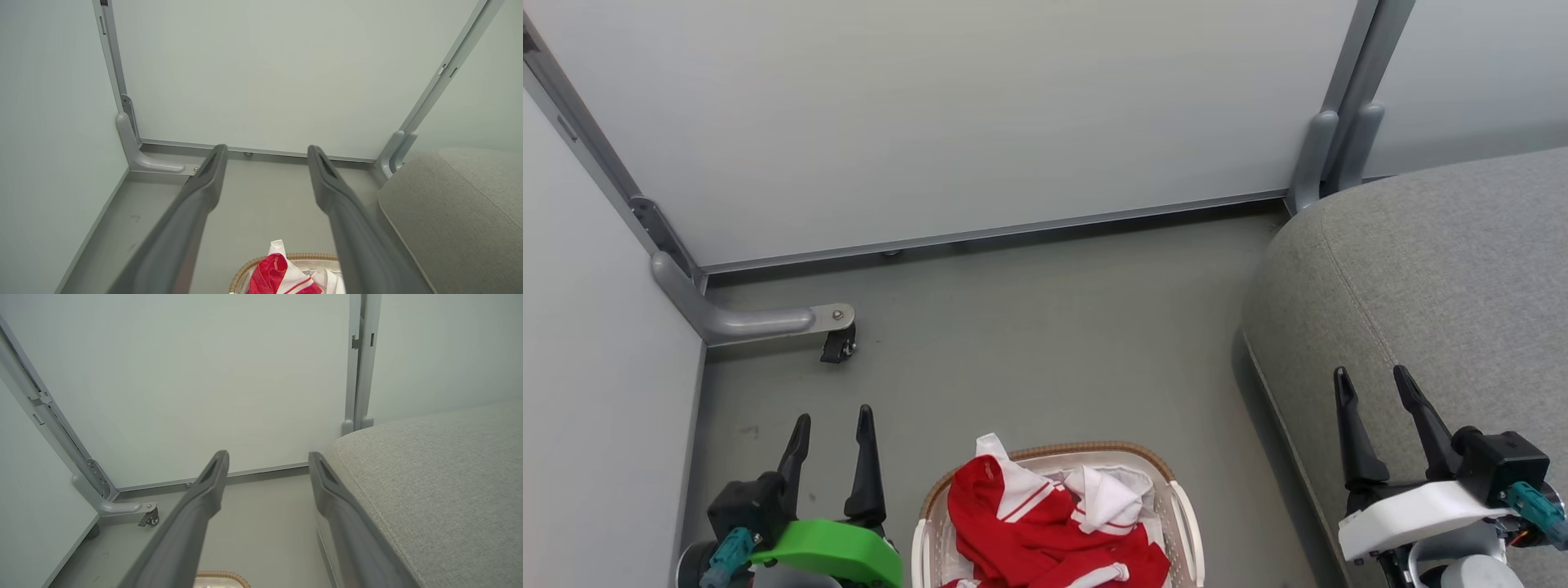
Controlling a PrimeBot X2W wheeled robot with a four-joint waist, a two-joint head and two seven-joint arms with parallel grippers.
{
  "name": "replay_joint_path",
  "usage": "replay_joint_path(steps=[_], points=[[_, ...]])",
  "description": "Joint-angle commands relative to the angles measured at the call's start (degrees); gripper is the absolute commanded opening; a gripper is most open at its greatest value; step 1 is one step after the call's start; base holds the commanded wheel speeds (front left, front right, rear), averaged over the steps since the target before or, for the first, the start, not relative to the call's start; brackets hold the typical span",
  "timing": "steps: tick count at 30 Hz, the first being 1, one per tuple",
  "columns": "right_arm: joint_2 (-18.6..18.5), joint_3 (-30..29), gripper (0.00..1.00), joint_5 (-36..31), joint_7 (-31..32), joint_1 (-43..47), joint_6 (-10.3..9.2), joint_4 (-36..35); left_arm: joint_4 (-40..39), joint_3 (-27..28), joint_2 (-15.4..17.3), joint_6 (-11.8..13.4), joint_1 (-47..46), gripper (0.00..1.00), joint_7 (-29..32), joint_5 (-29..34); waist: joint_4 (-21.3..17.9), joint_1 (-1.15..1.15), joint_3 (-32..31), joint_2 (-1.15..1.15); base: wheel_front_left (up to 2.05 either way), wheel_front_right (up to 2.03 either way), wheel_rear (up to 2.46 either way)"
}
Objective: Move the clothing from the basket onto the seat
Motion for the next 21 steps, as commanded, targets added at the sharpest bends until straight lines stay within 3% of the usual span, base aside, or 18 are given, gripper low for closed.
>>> replay_joint_path(steps=[1,21], points=[[-0.3,0.1,1.00,-1.3,-0.6,0.8,0.02,-0.5,0.1,-0.2,0.4,0.3,0.7,1.00,-0.5,1.3,0.0,0.00,0.0,0.00,0.00,0.00,0.00],[-0.4,0.0,1.00,-7.2,-2.0,1.2,0.02,-1.4,0.7,-1.1,0.4,0.8,0.8,1.00,-1.9,5.8,0.2,0.00,0.8,0.00,0.00,0.00,0.00]])
